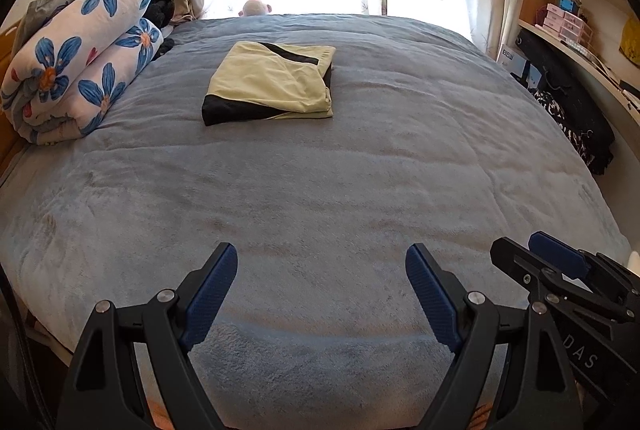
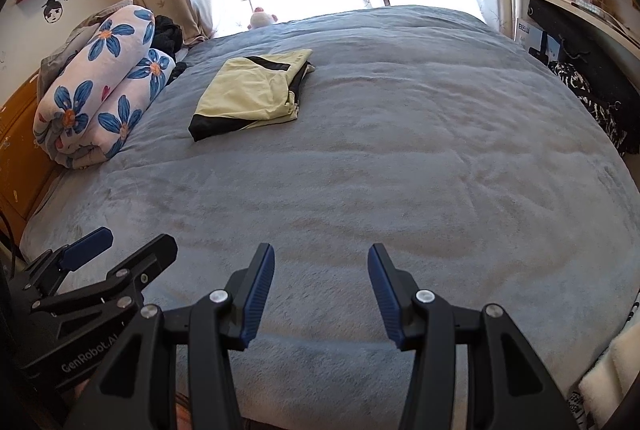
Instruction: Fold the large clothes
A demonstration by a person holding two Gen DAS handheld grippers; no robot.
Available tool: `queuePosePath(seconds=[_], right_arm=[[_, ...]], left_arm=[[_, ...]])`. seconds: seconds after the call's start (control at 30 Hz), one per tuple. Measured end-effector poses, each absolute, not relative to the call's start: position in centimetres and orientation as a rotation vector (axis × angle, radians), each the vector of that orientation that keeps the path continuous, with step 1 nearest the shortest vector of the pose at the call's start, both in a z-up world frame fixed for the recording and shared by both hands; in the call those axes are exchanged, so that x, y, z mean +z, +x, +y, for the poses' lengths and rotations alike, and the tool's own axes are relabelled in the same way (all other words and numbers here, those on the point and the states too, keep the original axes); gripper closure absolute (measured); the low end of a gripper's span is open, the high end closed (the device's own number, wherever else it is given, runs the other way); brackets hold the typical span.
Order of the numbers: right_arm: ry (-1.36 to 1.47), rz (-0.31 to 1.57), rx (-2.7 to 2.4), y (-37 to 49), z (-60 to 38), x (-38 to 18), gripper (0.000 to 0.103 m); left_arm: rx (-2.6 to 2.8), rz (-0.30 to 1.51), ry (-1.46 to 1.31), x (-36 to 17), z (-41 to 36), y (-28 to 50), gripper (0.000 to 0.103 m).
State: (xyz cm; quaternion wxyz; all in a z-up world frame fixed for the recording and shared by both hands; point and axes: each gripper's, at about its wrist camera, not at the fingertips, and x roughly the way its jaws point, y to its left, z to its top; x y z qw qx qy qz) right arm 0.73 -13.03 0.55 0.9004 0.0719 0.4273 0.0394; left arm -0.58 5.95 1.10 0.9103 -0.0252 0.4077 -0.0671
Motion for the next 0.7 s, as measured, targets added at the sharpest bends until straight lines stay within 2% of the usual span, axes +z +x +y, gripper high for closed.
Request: queuePosePath(seconds=[0.7], right_arm=[[0.131, 0.881, 0.047, 0.41, -13.29, 0.53, 0.054]], left_arm=[[-0.134, 0.853, -0.043, 1.14, 5.34, -0.64, 0.018]])
